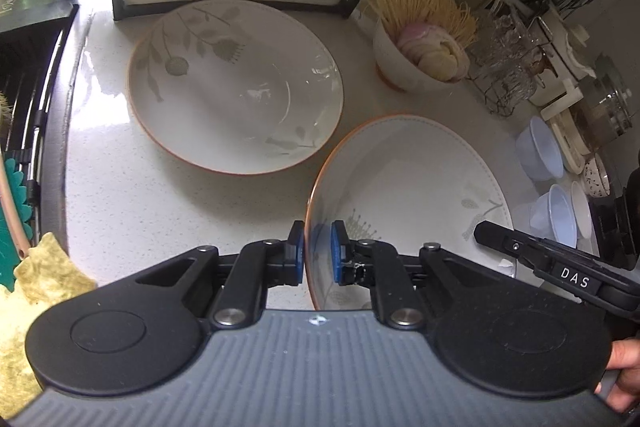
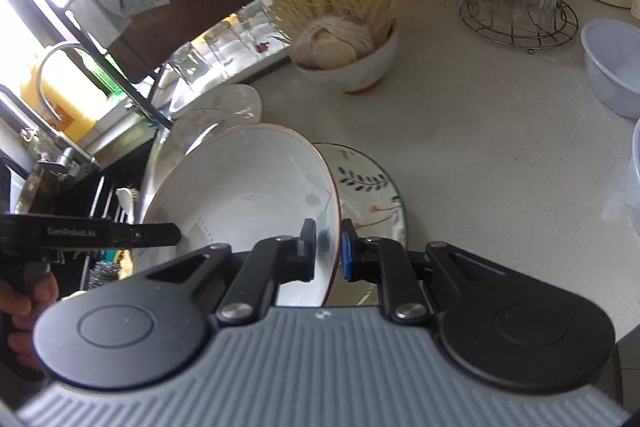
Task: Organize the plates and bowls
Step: 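Lift the white plate with both grippers and carry it over the floral plate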
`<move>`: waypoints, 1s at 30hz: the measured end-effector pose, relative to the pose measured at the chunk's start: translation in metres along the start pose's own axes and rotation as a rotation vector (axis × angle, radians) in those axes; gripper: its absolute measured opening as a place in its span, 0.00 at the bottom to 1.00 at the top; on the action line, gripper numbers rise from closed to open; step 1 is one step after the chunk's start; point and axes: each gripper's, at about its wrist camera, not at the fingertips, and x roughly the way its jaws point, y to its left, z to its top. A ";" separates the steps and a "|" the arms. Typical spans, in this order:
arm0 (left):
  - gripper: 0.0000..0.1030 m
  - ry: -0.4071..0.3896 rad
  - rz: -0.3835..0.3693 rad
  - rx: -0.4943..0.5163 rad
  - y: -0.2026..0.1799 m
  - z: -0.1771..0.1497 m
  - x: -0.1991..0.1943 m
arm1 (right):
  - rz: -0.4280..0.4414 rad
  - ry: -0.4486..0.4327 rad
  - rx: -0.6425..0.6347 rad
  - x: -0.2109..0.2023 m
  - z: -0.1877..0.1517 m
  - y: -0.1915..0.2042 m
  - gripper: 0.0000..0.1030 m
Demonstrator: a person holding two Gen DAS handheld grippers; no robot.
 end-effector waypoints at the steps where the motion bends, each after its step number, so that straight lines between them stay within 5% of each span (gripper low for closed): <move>1: 0.15 0.004 0.004 0.006 -0.003 0.003 0.004 | -0.006 0.001 0.001 0.001 0.001 -0.002 0.15; 12: 0.16 0.076 0.022 0.029 -0.026 0.027 0.044 | -0.078 -0.006 0.008 0.013 0.008 -0.024 0.15; 22: 0.18 0.103 0.090 0.133 -0.041 0.028 0.050 | -0.090 -0.006 0.016 0.022 0.006 -0.025 0.17; 30: 0.19 0.122 0.102 0.117 -0.038 0.023 0.051 | -0.085 -0.002 -0.005 0.026 0.005 -0.025 0.19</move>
